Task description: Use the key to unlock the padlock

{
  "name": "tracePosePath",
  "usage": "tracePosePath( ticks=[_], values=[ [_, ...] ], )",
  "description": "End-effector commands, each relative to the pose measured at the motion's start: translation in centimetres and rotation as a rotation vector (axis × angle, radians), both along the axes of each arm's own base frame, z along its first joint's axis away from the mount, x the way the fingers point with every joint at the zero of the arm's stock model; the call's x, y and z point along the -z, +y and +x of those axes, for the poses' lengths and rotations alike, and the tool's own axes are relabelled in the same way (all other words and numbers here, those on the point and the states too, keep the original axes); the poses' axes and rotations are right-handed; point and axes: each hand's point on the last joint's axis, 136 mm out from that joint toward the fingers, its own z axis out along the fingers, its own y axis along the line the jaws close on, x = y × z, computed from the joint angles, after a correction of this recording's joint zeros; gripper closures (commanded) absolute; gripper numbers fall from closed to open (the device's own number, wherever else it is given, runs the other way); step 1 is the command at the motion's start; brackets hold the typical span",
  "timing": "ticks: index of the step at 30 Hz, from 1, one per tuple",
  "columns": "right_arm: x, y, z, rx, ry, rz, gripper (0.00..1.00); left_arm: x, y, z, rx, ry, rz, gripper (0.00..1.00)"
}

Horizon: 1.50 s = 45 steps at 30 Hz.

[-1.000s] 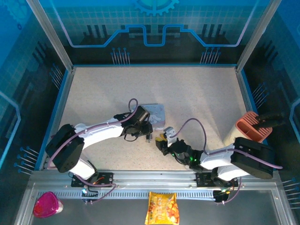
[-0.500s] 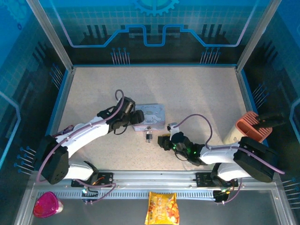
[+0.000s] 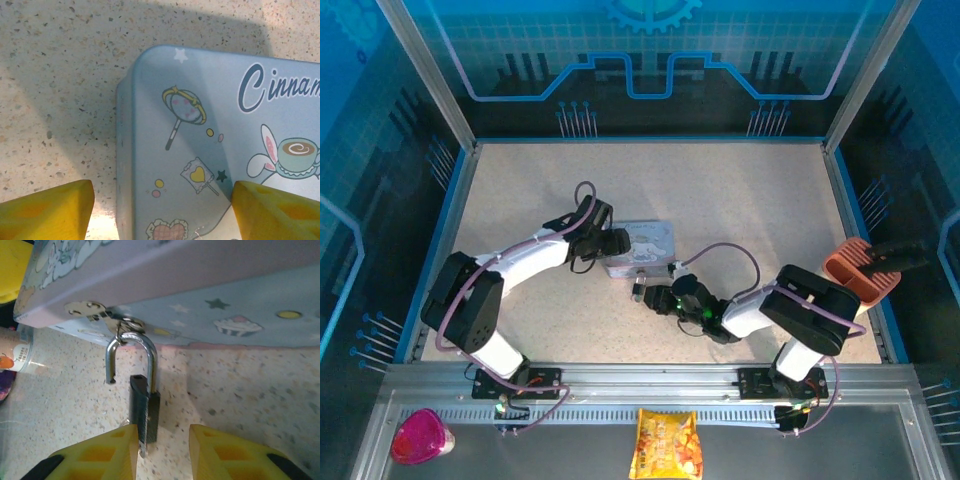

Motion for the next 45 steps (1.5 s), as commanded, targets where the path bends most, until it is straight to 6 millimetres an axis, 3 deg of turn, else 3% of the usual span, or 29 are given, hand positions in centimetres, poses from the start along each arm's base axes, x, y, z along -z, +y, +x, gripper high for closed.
tracePosePath(
  ticks=[1, 13, 35, 41, 45],
  values=[
    [-0.7, 1.1, 1.0, 0.004, 0.001, 0.044, 0.67, 1.2, 0.1, -0.6, -0.003, 0.041, -0.003, 0.27],
    [0.9, 1.1, 1.8, 0.017, 0.037, -0.046, 0.71, 1.5, 0.9, -1.2, -0.045, 0.044, 0.002, 0.27],
    [4.0, 0.2, 1.8, 0.068, 0.151, -0.208, 0.69, 1.7, 1.5, -1.8, -0.088, 0.045, -0.006, 0.27],
    [4.1, -0.4, 1.8, 0.112, 0.150, -0.181, 0.78, 1.6, 1.8, -1.9, -0.106, 0.041, 0.000, 0.27],
    [2.9, -0.3, 2.0, 0.138, 0.129, -0.083, 0.86, 1.7, 2.1, -2.1, -0.127, 0.040, 0.000, 0.27]
  ],
)
